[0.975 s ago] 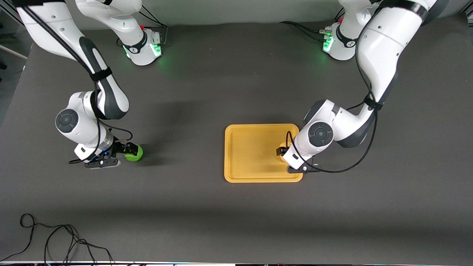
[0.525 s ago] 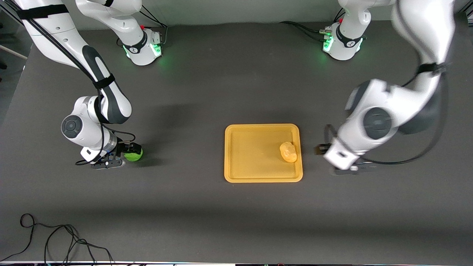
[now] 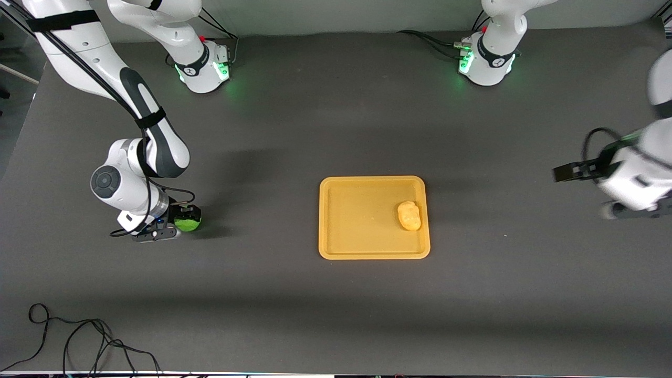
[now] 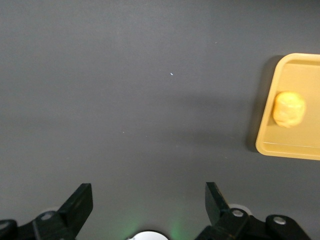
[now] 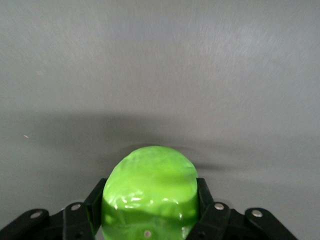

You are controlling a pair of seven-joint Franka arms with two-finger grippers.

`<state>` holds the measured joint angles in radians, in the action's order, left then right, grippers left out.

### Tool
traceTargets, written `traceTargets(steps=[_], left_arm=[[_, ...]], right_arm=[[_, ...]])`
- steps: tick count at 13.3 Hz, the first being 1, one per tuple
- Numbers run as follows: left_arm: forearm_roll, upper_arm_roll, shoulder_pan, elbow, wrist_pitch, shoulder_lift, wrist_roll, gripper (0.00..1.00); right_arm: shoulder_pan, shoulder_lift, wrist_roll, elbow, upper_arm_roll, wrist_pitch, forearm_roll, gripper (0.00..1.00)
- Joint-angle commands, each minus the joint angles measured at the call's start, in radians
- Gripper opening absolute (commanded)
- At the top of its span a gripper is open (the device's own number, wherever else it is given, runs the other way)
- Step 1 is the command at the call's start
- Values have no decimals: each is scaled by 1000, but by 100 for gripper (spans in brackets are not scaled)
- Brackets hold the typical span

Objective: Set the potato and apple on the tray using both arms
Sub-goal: 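Lift the green apple with the right gripper and carry it over the tray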

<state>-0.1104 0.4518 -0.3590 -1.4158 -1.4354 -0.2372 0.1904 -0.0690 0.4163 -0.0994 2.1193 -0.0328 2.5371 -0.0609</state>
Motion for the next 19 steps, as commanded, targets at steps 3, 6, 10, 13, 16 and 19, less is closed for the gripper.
traceTargets(steps=[3,6,10,13,16,19], left_arm=[[131,-13,-121,-378,-209,329,-95,100],[152,-94,-120,-362,-204,340,-118,100],[159,-102,-110,-357,-189,348,-120,100],[155,-123,-95,-357,-181,355,-118,100],[147,-414,223,-361,-183,338,-104,100],[130,-453,287,-364,-180,338,-100,100]], right_arm=[[-6,-198,-31,-174,-3,-373,-34,36],[-11,-208,-7,-397,4,-653,-34,37],[-145,-194,178,-568,4,-762,-20,37],[-332,-78,438,-714,4,-762,-20,36],[-507,130,712,-939,4,-762,-10,36],[-650,358,898,-1195,2,-750,39,32]])
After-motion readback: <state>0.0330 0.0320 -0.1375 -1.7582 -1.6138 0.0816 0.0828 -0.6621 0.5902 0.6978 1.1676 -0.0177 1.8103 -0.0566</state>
